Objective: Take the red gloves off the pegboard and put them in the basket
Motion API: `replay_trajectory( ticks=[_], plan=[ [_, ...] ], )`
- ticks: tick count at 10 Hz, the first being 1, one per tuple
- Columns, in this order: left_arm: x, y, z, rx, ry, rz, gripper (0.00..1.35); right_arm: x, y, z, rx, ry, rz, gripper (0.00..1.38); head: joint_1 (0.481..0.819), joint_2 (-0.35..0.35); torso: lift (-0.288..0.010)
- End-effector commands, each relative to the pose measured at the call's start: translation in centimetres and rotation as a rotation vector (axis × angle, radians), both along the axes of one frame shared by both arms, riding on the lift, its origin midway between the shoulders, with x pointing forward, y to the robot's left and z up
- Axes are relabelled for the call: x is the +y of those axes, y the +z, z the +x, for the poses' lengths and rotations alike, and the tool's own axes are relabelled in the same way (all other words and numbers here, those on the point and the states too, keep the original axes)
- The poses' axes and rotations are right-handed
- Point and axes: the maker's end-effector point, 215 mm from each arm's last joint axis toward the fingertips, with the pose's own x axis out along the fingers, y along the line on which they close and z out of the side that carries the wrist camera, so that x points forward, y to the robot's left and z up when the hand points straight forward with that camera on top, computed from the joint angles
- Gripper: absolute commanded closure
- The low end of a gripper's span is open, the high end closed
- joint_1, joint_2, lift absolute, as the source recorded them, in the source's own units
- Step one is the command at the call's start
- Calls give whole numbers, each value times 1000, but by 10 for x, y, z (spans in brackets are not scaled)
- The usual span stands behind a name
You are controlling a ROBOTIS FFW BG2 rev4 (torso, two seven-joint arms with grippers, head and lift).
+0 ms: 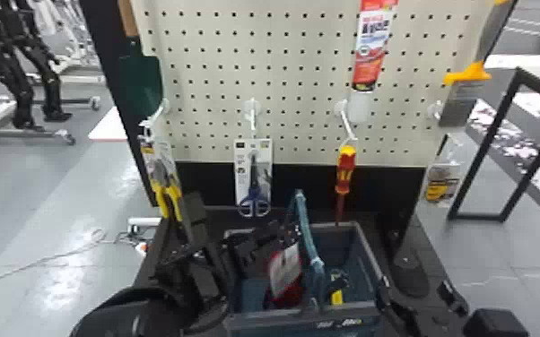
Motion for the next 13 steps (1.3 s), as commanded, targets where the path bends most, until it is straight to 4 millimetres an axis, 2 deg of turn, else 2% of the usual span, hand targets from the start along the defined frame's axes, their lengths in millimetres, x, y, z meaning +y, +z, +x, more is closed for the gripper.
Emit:
replay_trajectory(
  ticks=[1,5,7,8,10,11,12,13],
  plan=[
    [1,1,1,-5,3,1,228,0,-1,0,1,-1,2,121,549,0,-100],
    [5,4,4,-15,13,1,240,1,-1,1,0,1,0,121,549,0,-100],
    [13,7,11,-62,41,50,240,1,0,1,-2,2,-1,121,549,0,-100],
    [29,12,18,-104,95,79,240,1,0,1,-2,2,-1,121,549,0,-100],
    [80,26,31,-207,240,214,240,0,1,1,-6,1,-5,121,549,0,-100],
    [112,46,34,-309,351,287,242,0,2,1,-8,2,-9,121,549,0,-100],
    [141,55,26,-375,477,313,242,1,2,0,-12,4,-15,121,549,0,-100],
    [165,49,8,-397,603,308,242,0,4,0,-15,2,-17,121,549,0,-100]
  ],
)
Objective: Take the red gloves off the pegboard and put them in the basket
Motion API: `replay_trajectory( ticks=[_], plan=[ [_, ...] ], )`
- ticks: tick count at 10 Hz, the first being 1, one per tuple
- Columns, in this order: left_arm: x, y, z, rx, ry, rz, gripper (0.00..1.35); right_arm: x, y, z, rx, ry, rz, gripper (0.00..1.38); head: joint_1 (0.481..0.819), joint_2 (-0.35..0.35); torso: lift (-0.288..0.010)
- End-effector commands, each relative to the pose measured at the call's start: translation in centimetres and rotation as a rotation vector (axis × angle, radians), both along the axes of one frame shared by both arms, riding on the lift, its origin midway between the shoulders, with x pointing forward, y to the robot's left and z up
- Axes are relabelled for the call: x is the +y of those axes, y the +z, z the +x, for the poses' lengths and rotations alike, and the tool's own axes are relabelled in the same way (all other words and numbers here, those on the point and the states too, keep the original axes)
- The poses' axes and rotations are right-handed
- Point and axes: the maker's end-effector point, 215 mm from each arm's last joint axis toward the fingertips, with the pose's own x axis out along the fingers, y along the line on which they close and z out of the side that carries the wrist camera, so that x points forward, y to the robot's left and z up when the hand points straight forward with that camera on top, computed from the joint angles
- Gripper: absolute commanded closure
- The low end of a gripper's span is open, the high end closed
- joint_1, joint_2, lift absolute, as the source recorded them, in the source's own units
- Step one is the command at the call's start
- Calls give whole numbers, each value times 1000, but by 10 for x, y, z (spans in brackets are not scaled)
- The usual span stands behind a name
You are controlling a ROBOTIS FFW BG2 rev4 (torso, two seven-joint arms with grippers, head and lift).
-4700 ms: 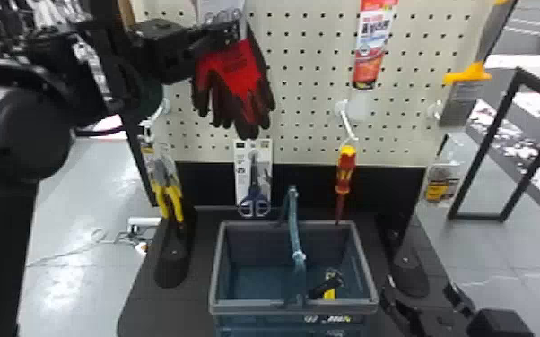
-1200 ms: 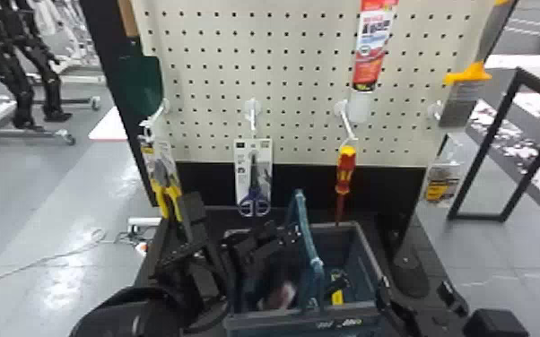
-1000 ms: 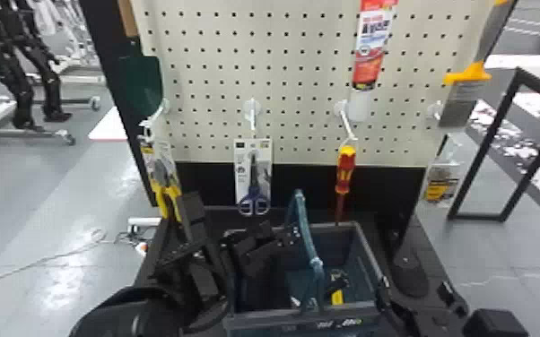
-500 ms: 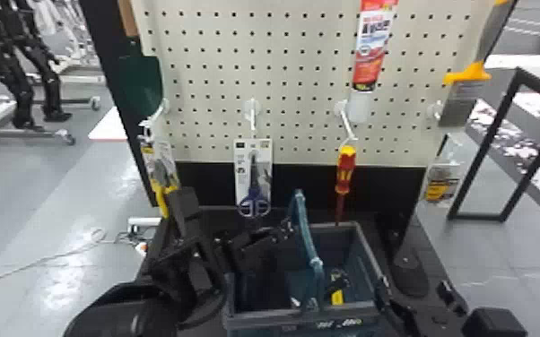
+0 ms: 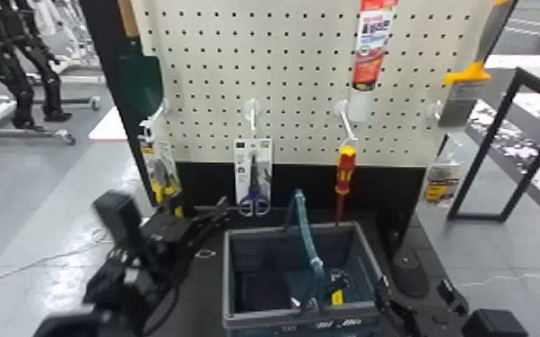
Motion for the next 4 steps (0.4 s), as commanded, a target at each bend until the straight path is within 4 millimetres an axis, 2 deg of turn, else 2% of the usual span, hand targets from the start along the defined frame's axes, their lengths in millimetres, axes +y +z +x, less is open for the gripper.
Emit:
replay_trajectory(
  ticks=[1,3,4],
  plan=[
    [28,-21,-39,-30,149,-47,242,-1,1,-1,-2,-2,-3,121,549,0,-100],
    [79,-52,-80,-18,328,-5,242,-8,0,-5,2,-28,-3,121,549,0,-100],
    [98,-67,-101,-9,384,42,242,-10,0,-7,5,-38,-6,121,549,0,-100]
  ],
)
